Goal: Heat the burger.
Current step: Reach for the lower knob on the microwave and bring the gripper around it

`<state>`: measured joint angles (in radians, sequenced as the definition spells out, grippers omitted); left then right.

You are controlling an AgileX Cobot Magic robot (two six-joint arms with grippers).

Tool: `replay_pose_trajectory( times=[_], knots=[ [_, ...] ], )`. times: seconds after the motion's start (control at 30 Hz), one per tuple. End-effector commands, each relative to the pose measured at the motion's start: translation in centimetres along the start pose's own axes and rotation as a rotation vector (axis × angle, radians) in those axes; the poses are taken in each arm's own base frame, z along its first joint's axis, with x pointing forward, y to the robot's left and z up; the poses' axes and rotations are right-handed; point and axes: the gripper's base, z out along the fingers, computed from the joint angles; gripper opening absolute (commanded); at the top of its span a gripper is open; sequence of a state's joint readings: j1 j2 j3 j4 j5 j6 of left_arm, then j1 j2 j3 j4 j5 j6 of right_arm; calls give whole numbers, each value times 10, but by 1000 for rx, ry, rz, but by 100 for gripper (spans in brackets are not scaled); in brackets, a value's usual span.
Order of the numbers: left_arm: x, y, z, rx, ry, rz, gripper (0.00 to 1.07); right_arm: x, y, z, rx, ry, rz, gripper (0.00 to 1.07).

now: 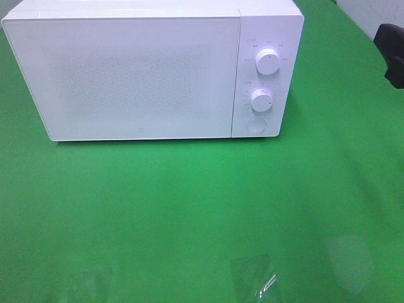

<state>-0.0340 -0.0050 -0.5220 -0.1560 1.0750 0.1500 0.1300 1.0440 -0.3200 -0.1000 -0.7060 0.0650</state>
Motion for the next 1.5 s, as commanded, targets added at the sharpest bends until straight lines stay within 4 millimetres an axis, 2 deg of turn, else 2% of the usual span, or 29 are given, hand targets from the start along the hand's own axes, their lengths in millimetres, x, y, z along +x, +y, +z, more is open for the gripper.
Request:
replay_pose_trajectory(
  times=[0.03,0.17,0.23,0.3,0.53,0.8,0.93,1.13,1.3,1.4,1.5],
  knots=[
    [2,-1,-2,-6,-27,-4,98,1,0,6,-4,-51,-19,76],
    [2,-1,-2,-6,-27,-4,98,12,-1,15,1,-46,-45,76],
    [2,-1,-2,-6,-27,-4,98,27,-6,24,56,-7,-64,76],
    [2,-1,-2,-6,-27,-4,98,34,-9,27,82,8,-62,76],
    [2,-1,-2,-6,-27,-4,98,48,-6,32,108,-5,-52,76],
    [2,-1,-2,-6,-27,-4,98,71,24,38,119,15,-73,76],
    [2,-1,-2,-6,-27,-4,98,89,48,38,107,14,-76,76],
    [2,-1,-2,-6,-27,-4,98,103,63,34,136,24,-88,76],
    [2,-1,-2,-6,-27,-4,98,112,82,39,160,50,-89,76],
    [2,-1,-2,-6,-27,-4,98,112,85,41,156,47,-91,76],
    [2,-1,-2,-6,-27,-4,98,111,95,52,146,21,-74,76]
  ],
)
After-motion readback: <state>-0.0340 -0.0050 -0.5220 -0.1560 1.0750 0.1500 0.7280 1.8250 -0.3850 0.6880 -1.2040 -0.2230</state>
